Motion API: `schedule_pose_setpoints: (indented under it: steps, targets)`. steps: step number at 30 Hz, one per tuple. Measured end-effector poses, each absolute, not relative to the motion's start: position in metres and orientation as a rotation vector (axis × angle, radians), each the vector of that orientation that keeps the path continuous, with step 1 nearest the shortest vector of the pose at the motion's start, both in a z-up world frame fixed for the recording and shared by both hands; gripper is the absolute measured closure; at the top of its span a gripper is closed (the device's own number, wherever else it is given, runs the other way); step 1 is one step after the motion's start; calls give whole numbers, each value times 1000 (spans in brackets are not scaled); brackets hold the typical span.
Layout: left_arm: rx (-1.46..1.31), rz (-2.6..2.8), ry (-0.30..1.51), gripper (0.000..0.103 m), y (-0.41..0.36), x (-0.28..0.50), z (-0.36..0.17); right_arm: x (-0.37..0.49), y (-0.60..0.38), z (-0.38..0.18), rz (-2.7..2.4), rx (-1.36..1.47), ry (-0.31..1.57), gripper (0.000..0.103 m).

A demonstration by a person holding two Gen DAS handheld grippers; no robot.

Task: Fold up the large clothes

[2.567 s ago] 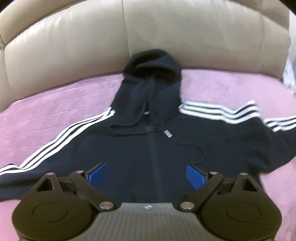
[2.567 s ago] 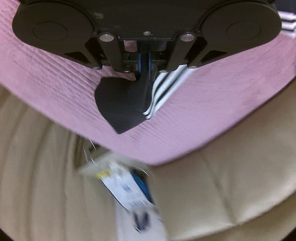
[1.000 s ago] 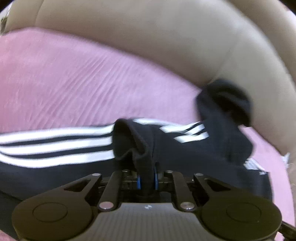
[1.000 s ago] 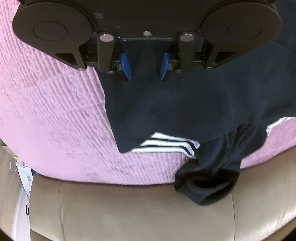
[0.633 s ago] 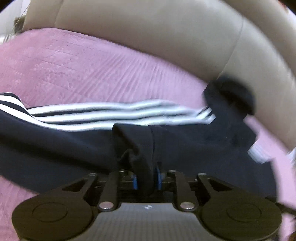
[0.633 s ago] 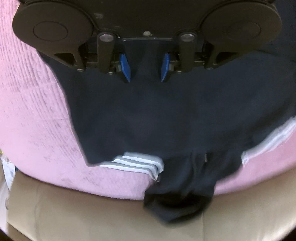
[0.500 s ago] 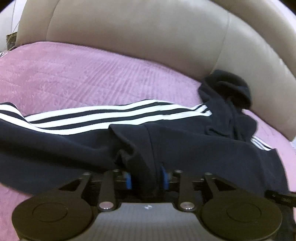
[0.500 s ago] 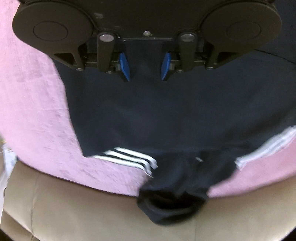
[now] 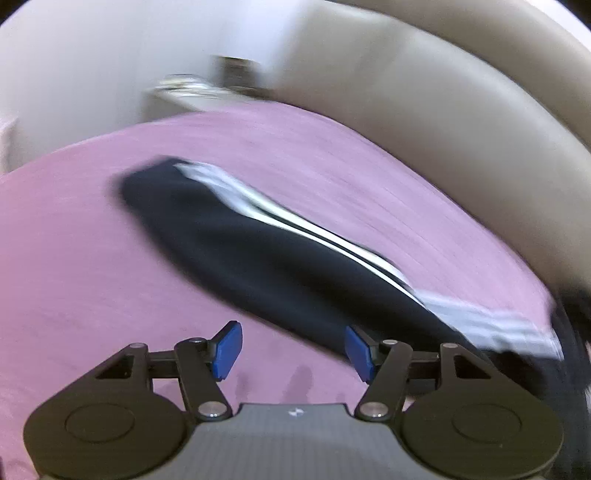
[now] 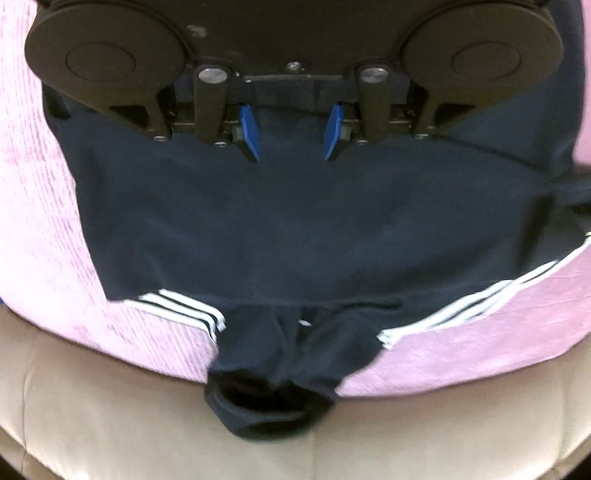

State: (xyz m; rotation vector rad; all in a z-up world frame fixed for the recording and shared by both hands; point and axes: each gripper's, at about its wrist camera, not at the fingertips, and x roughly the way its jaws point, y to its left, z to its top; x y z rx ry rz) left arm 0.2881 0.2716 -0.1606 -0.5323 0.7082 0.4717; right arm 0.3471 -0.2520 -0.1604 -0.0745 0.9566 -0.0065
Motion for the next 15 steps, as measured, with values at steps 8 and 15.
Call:
schedule_pose_setpoints:
  steps: [8, 15]
  targets:
    - [-655, 687, 578, 28, 384, 286, -165, 301, -224, -155, 24, -55, 975, 52]
    - [-881, 537, 542, 19, 434, 315, -203, 264, -226, -159, -15, 23, 1074, 52]
